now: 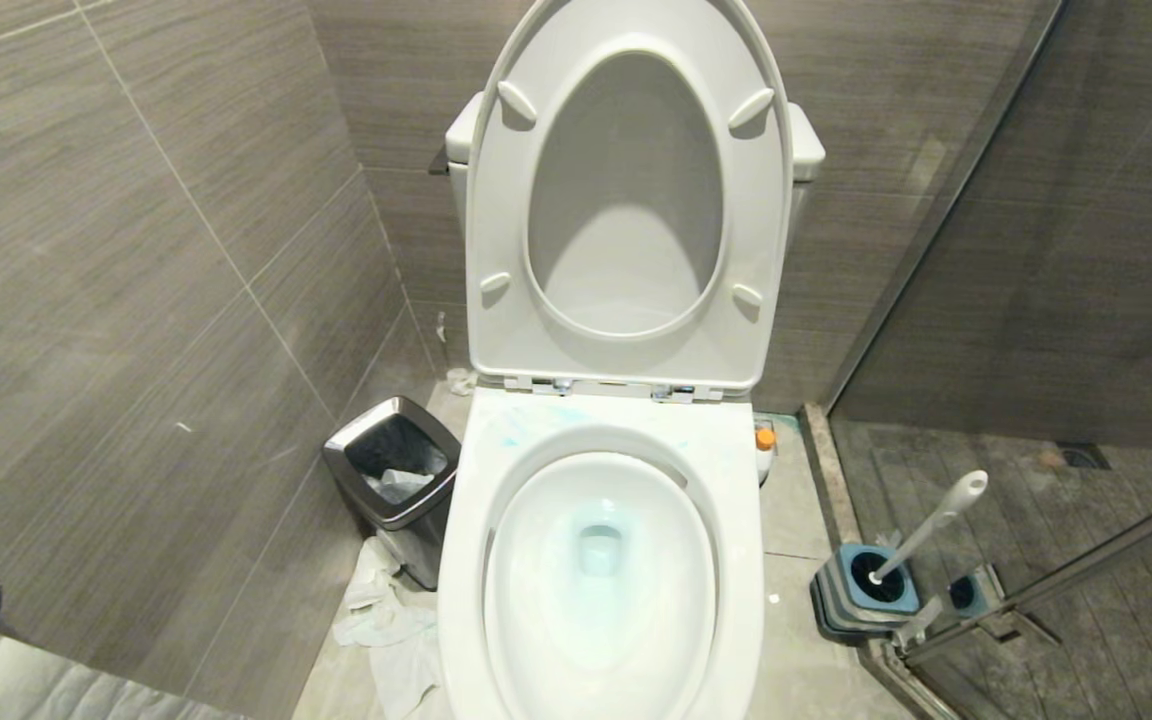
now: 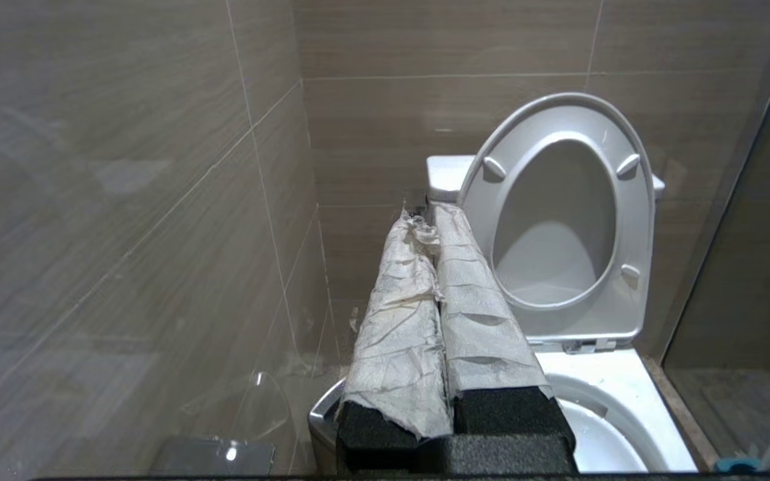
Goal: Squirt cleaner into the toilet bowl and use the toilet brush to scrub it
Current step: Pour in the cleaning agent
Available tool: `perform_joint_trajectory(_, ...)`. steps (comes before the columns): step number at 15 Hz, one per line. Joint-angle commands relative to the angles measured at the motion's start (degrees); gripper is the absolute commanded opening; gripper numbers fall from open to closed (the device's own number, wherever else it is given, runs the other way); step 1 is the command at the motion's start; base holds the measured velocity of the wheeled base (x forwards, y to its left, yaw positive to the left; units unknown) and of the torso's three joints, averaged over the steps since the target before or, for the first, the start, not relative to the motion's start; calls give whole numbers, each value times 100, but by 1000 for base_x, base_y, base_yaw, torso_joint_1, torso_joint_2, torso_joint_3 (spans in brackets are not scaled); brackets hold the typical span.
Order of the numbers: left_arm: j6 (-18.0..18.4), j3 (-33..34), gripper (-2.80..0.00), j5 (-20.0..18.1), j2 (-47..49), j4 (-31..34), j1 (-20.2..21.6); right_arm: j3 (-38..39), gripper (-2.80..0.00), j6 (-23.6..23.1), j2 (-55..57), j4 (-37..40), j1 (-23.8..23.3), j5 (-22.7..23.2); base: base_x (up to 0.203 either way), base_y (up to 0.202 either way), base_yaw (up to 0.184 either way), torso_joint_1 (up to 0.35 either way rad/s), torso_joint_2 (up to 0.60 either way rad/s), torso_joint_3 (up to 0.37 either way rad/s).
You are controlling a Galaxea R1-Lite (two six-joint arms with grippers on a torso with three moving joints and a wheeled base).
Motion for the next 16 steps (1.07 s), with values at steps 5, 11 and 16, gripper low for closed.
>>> perform_joint_trajectory(5, 25, 793, -280, 11, -551, -151, -42, 62, 0, -4, -9, -5, 0, 6, 0, 0, 0, 0, 0, 0)
perform_joint_trajectory(11, 70, 1295, -280, 12, -563, -1278, -489, 62, 0, -4, -8, -5, 0, 6, 0, 0, 0, 0, 0, 0)
perform_joint_trajectory(16, 397, 2066, -280, 17, -1301, -1204, -536, 62, 0, -4, -2, -5, 0, 6, 0, 0, 0, 0, 0, 0)
